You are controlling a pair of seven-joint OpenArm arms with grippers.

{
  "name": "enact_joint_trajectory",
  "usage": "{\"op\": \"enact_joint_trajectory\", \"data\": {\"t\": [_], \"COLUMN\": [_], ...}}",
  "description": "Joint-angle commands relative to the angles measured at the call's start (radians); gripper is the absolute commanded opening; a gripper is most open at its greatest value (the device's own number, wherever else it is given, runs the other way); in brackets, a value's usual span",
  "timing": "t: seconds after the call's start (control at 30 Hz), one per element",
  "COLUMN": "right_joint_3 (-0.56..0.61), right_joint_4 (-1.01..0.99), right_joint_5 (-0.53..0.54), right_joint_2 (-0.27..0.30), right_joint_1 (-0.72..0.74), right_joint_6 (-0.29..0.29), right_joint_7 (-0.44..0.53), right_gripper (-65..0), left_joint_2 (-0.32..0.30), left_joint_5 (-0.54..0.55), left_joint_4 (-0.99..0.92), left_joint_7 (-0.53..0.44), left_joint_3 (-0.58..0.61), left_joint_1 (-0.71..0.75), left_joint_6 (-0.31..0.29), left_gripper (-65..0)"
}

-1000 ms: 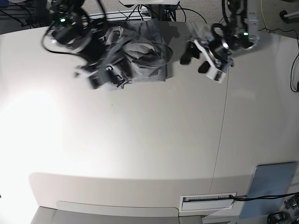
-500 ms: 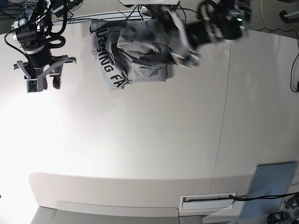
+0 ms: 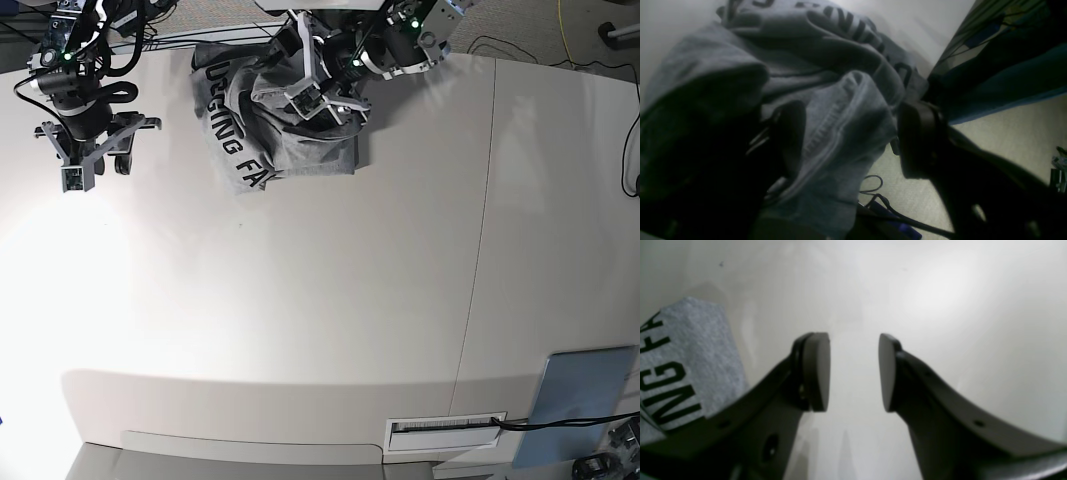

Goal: Fold the T-shirt properly
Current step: 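Grasp the folded bundle edge with the left gripper and pull it closer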

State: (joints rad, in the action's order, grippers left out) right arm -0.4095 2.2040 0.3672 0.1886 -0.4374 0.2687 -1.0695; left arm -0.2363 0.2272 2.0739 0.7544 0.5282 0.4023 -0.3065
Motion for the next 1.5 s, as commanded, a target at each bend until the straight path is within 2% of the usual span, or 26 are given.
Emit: {"op": "enact_joint_trajectory", "data": {"t": [0.0,0.17,0.37,0.47,0.63,0.77,0.93,1.0,1.03,1.07,1.13,1.2,1.23,1.27,1.47], "right_joint_3": [-0.004,-0.004,-0.004,-0.004,-0.004,-0.004,-0.004,-0.004,-0.004,-0.004,-0.004,-0.004,-0.004,-0.004,-0.004], "right_joint_4": [0.014,0.014,0.014,0.014,0.014,0.014,0.014,0.014,0.014,0.014,0.014,0.014,0.014,0.014,0.014], "right_joint_5": [0.006,0.006,0.005,0.005,0.006,0.006,0.006,0.006,0.006,0.006,0.006,0.006,0.006,0.006,0.006], "right_joint_2": [0.011,0.011,0.011,0.011,0.011,0.011,0.011,0.011,0.011,0.011,0.011,0.011,0.011,0.011,0.011], "right_joint_1": [0.002,0.002,0.003,0.003,0.003,0.006,0.008,0.008,0.008,0.008,0.008,0.008,0.008,0.008,0.008], "right_joint_6": [0.000,0.000,0.000,0.000,0.000,0.000,0.000,0.000,0.000,0.000,0.000,0.000,0.000,0.000,0.000], "right_joint_7": [0.019,0.020,0.023,0.025,0.031,0.031,0.031,0.030,0.031,0.031,0.030,0.030,0.030,0.030,0.031], "right_gripper": [-40.8,-40.8,-40.8,-40.8,-40.8,-40.8,-40.8,-40.8,-40.8,-40.8,-40.8,-40.8,-40.8,-40.8,-40.8], "left_joint_2": [0.003,0.001,0.000,0.000,-0.035,-0.043,-0.044,-0.044,-0.044,-0.044,-0.044,-0.044,-0.044,-0.044,-0.047], "left_joint_5": [0.003,-0.011,-0.010,0.022,0.161,0.177,0.178,0.211,0.252,0.294,0.370,0.412,0.422,0.423,0.454], "left_joint_4": [0.016,0.016,0.016,0.016,0.016,0.016,0.016,0.016,0.016,0.016,0.016,0.016,0.016,0.016,0.016], "left_joint_7": [-0.022,-0.004,-0.001,0.016,0.014,-0.012,-0.031,-0.033,-0.032,-0.029,-0.029,-0.029,-0.029,-0.028,0.005], "left_joint_3": [-0.008,-0.122,-0.407,-0.581,-0.824,-0.953,-1.056,-1.091,-1.110,-1.130,-1.168,-1.201,-1.213,-1.221,-1.223], "left_joint_1": [0.000,-0.001,0.000,0.013,0.094,0.163,0.199,0.198,0.199,0.199,0.199,0.199,0.199,0.199,0.199], "left_joint_6": [-0.003,-0.004,-0.012,-0.087,-0.215,-0.277,-0.282,-0.282,-0.288,-0.314,-0.371,-0.392,-0.392,-0.392,-0.392], "left_gripper": [-33.0,-64.0,-65.0,-65.0,-65.0,-65.0,-65.0,-65.0,-63.2,-58.1,-42.6,-27.2,-22.7,-21.1,-21.2]}}
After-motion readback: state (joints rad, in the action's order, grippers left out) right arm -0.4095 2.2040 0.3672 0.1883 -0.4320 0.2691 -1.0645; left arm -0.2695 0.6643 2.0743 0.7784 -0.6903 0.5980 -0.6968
